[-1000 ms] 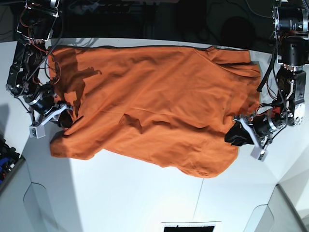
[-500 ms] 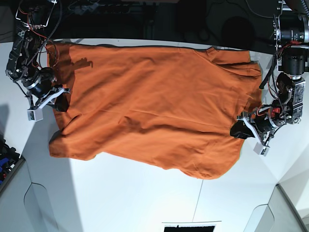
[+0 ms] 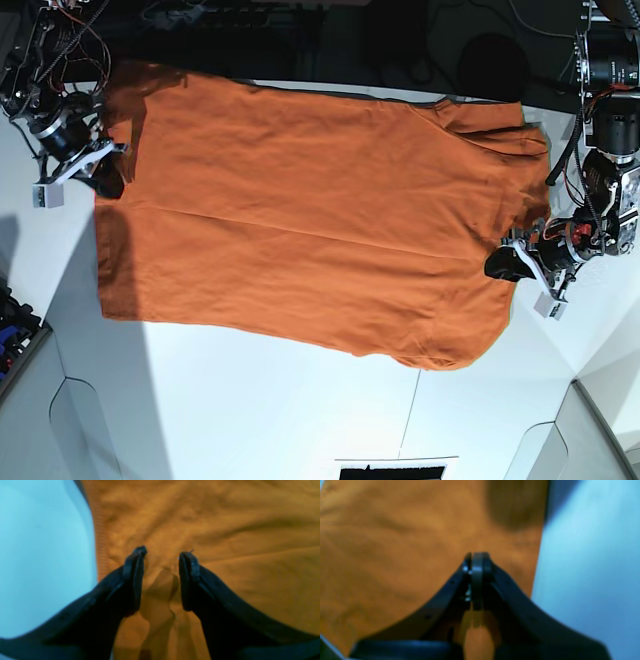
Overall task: Layout the t-shirt on the table in an organized manner, then fold the t-shirt properly
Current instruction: 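Pull the shirt corners with both grippers to smooth it flat, then grasp the shirt corners with both grippers and drag them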
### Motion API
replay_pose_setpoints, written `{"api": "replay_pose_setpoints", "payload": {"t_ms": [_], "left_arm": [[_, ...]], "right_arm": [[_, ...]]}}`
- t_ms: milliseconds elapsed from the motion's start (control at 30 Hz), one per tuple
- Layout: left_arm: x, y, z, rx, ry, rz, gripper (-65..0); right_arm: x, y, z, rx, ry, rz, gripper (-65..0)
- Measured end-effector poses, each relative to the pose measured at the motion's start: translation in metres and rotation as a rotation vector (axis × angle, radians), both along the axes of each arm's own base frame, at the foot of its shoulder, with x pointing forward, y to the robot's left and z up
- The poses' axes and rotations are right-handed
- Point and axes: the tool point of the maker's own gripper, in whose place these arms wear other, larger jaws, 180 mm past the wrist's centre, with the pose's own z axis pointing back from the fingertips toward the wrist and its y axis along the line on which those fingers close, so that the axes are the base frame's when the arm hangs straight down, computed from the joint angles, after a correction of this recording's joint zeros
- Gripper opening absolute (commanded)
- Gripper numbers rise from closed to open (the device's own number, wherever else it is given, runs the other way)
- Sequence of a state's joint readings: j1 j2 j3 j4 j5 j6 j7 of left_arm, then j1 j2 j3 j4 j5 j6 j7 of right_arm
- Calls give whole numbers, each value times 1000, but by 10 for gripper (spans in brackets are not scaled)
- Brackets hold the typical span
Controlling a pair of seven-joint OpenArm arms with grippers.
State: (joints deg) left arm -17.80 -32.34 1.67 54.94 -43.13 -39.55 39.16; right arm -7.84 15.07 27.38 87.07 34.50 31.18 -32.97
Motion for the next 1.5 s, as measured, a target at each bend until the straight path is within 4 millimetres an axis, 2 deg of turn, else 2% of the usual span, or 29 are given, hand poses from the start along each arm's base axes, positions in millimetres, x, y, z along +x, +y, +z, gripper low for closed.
{"api": "replay_pose_setpoints", "payload": {"t_ms": [67, 167, 233, 333, 400, 567, 700, 767, 867, 1000, 1133, 1233, 1367, 1500], "left_arm": [[-1, -10, 11, -49, 12, -22, -389], [6, -21, 43, -91, -44, -69, -389], [8, -21, 62, -68, -69, -109, -389], [1, -21, 73, -43, -64, -152, -389], [-11, -26, 67, -38, -44, -175, -390], [-61, -37, 36, -19, 47, -236, -390], [-103, -48, 14, -2, 114, -285, -390], [-115, -47, 2, 12, 129, -282, -390], [-123, -42, -6, 18, 126, -267, -390], [-120, -32, -14, 20, 119, -238, -390], [-100, -14, -18, 51, 86, -188, -390], [-78, -9, -22, 53, 79, -142, -390], [-46, -18, -25, 22, 73, -114, -390], [-14, -46, -28, 50, 58, -173, -390]], "right_arm": [[16, -1, 11, -13, -35, 0, -650], [42, 1, 28, -24, -94, -4, -650], [60, 4, 37, -28, -127, -5, -650], [87, 10, 39, -31, -148, 1, -650], [105, 15, 36, -23, -151, 1, -650], [147, 35, 25, -41, -112, 58, -650], [167, 56, 15, -112, -73, 145, -650], [168, 63, 8, -161, -46, 189, -650], [167, 64, 3, -216, -27, 229, -650], [161, 48, -2, -250, -2, 227, -650], [139, 26, -17, -238, 51, 202, -650], [121, 17, -24, -207, 58, 187, -650], [98, 22, -26, -190, 54, 204, -650], [67, 40, -25, -158, 83, 251, -650]]}}
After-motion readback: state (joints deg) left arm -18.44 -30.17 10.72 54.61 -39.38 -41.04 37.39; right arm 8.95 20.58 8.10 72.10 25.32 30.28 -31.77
